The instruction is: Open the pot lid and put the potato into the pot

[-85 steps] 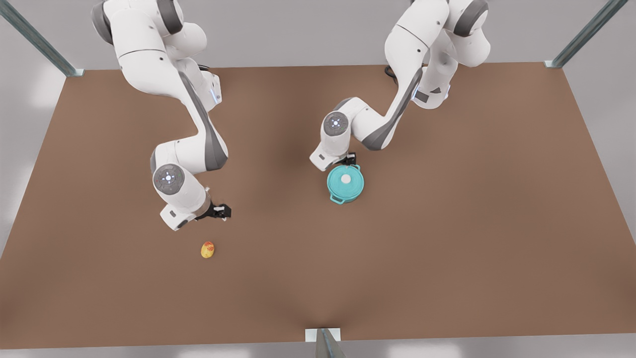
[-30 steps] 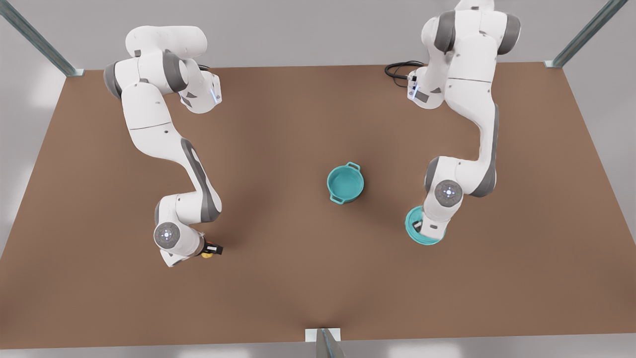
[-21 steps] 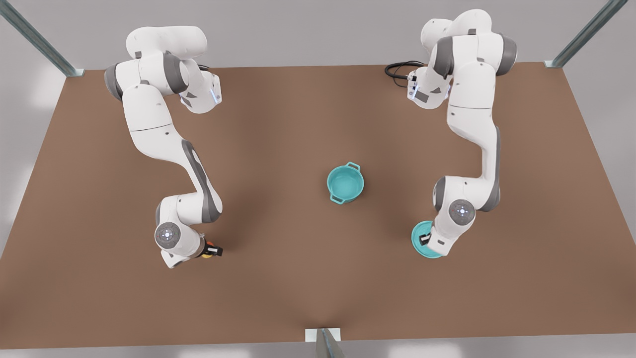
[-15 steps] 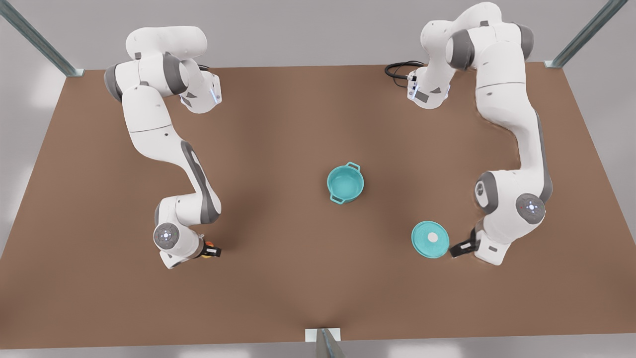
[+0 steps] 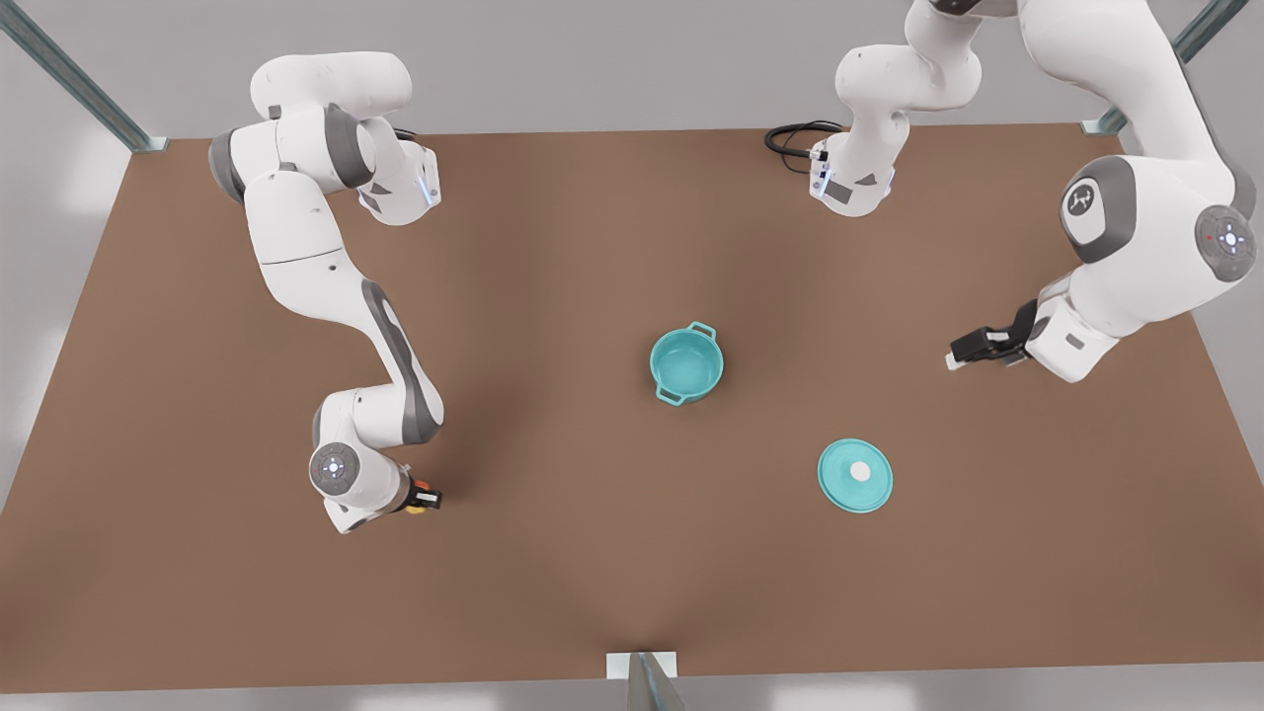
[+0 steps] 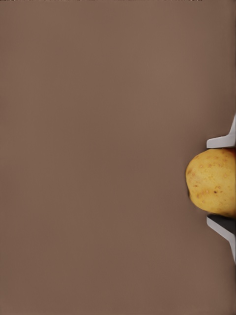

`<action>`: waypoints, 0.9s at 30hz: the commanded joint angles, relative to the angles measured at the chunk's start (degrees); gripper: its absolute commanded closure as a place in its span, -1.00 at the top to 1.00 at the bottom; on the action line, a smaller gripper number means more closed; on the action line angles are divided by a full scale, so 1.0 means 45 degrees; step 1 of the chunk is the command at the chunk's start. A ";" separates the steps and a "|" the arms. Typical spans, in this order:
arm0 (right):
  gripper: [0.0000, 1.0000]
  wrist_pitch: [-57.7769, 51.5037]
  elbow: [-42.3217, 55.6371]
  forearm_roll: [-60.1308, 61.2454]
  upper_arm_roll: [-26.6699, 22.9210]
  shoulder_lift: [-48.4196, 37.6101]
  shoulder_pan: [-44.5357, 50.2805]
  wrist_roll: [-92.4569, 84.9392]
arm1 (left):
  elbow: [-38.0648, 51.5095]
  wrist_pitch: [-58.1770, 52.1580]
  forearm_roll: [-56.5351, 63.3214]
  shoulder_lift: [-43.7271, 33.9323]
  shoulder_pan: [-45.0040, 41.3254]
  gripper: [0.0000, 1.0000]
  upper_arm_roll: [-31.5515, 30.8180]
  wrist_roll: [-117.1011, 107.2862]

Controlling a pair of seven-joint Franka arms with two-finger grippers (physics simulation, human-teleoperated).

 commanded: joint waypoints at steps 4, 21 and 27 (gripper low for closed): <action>0.05 -0.0113 0.0006 0.0052 0.0054 -0.0040 -0.0007 -0.0336 | 0.0034 -0.1101 0.0350 0.0013 0.0114 1.00 0.0040 0.1465; -0.03 -0.2574 0.0358 0.0052 0.2417 -0.2169 0.0911 0.0250 | 0.0034 -0.1140 0.0369 -0.0026 0.0134 1.00 0.0040 0.1445; -0.04 -0.2554 0.0748 0.0071 0.2398 -0.2345 0.3469 0.0914 | 0.0034 -0.1160 0.0350 -0.0026 0.0114 1.00 0.0040 0.1465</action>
